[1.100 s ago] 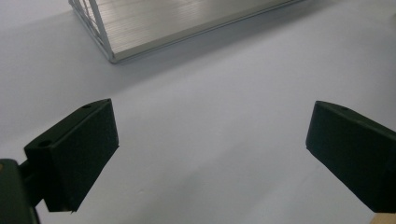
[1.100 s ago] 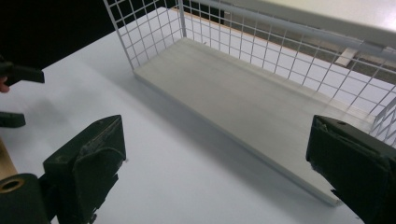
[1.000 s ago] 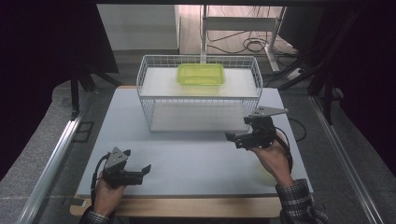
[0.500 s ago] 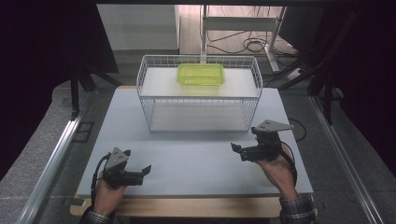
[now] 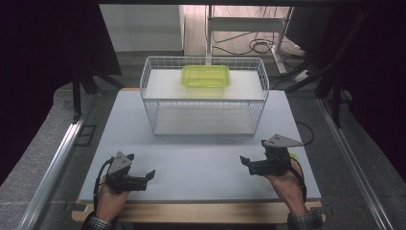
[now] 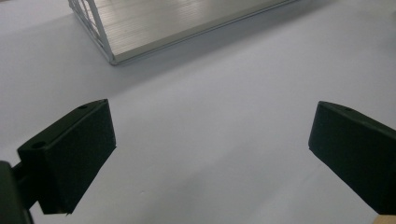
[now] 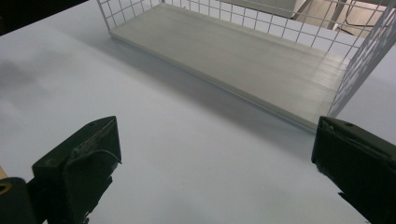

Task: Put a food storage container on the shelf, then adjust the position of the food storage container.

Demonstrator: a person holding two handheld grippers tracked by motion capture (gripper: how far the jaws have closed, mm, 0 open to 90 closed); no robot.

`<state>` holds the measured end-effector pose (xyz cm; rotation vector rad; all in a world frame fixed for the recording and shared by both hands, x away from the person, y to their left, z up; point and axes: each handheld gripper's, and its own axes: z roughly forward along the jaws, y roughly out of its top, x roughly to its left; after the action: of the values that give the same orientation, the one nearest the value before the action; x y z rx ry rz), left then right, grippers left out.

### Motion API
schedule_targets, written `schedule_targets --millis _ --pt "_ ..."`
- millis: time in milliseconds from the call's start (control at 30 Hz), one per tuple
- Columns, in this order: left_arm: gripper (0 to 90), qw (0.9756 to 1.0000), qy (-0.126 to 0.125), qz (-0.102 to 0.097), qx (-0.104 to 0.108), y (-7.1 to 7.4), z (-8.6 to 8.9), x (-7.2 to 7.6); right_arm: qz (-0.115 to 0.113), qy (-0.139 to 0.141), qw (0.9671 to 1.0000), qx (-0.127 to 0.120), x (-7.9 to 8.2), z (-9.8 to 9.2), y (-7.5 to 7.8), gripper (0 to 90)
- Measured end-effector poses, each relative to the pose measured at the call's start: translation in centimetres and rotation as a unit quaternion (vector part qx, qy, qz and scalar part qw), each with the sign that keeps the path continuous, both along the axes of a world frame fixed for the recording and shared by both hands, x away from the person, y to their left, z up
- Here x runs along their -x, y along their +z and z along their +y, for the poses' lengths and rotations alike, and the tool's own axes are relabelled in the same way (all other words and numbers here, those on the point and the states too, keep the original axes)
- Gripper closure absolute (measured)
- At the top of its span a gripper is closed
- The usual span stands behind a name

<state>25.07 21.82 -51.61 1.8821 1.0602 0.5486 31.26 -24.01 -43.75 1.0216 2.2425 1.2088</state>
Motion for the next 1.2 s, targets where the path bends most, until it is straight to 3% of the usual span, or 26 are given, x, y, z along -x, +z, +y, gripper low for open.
schedule_targets --millis 167,367,500,733,833,1200 --pt "0.0 0.9999 -0.01 -0.009 -0.008 0.0 -0.3 0.1 0.009 -0.001 1.0 0.003 0.5 -0.4 -1.2 2.3" --pt "0.0 0.9998 -0.013 -0.009 -0.012 -0.1 -0.4 0.1 0.029 -0.012 0.9991 0.027 0.8 -0.8 -2.9 2.3" --pt "0.0 0.9998 -0.012 -0.009 -0.013 -0.1 -0.4 0.1 0.03 -0.023 0.9987 0.034 0.8 -1.2 -3.1 0.8" --pt "0.0 0.9998 -0.012 -0.007 -0.014 -0.1 -0.4 0.1 0.045 -0.056 0.9971 0.025 0.7 -2.5 -3.0 2.8" --pt "0.0 0.9998 -0.012 -0.007 -0.014 -0.1 -0.4 0.1 0.045 -0.074 0.996 0.021 0.7 -3.3 -2.7 16.1" --pt "0.0 0.9998 -0.01 -0.01 -0.016 -0.1 -0.4 0.1 0.039 -0.135 0.9899 0.021 1.2 -8.3 -1.4 79.3"
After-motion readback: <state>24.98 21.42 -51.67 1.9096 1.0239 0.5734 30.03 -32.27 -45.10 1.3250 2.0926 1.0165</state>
